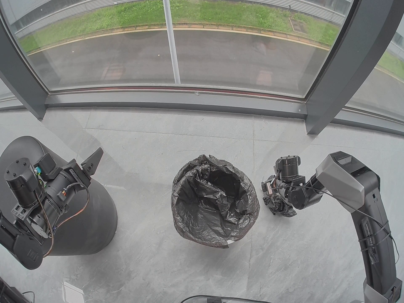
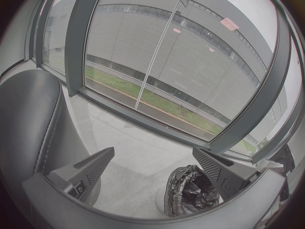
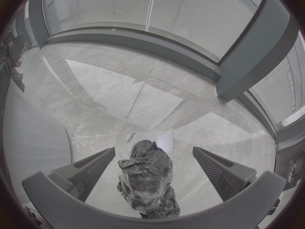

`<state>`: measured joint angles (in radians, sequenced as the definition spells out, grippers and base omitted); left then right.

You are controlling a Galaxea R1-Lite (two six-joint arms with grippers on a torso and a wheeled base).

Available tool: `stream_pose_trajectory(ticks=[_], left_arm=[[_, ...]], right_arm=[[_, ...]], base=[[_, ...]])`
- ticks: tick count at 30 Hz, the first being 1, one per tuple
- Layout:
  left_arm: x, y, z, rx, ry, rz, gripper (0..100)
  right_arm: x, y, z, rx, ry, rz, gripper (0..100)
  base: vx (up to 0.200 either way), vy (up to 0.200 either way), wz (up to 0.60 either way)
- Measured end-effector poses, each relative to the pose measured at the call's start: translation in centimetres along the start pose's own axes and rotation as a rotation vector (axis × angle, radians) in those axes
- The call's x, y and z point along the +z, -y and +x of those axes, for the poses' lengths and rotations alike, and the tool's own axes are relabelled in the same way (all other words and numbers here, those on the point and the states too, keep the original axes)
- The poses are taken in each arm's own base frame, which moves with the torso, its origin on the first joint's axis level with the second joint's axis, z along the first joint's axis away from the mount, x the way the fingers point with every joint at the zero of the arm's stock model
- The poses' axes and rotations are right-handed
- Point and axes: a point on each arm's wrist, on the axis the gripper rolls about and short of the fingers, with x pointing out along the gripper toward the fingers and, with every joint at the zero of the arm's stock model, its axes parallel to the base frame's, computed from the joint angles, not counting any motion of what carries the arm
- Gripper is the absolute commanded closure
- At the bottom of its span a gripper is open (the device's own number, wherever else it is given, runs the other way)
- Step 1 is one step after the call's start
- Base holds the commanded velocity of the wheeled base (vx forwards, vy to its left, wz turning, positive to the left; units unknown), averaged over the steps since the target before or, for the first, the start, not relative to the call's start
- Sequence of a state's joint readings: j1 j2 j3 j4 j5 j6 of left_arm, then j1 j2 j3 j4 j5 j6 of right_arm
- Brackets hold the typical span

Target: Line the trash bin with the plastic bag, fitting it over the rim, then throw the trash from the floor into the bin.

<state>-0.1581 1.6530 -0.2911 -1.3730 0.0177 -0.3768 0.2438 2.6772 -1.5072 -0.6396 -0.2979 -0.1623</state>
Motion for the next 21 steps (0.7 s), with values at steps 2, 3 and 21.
stream_pose_trajectory(ticks=[2,3,21], left_arm=[[0.0,0.0,0.0,0.000,0.000,0.000,0],[0.0,0.0,0.0,0.000,0.000,0.000,0],[-0.2,0.0,-0.2,0.002,-0.008,0.004,0]], right_arm=[[-0.1,-0.2,0.5,0.000,-0.003,-0.002,0],[-0.2,-0.2,0.7,-0.002,-0.007,-0.003,0],[-0.7,-0.5,2.5,-0.017,-0.008,0.014,100]], base=[[0.000,0.000,0.00],[0.000,0.000,0.00],[0.000,0.000,0.00]])
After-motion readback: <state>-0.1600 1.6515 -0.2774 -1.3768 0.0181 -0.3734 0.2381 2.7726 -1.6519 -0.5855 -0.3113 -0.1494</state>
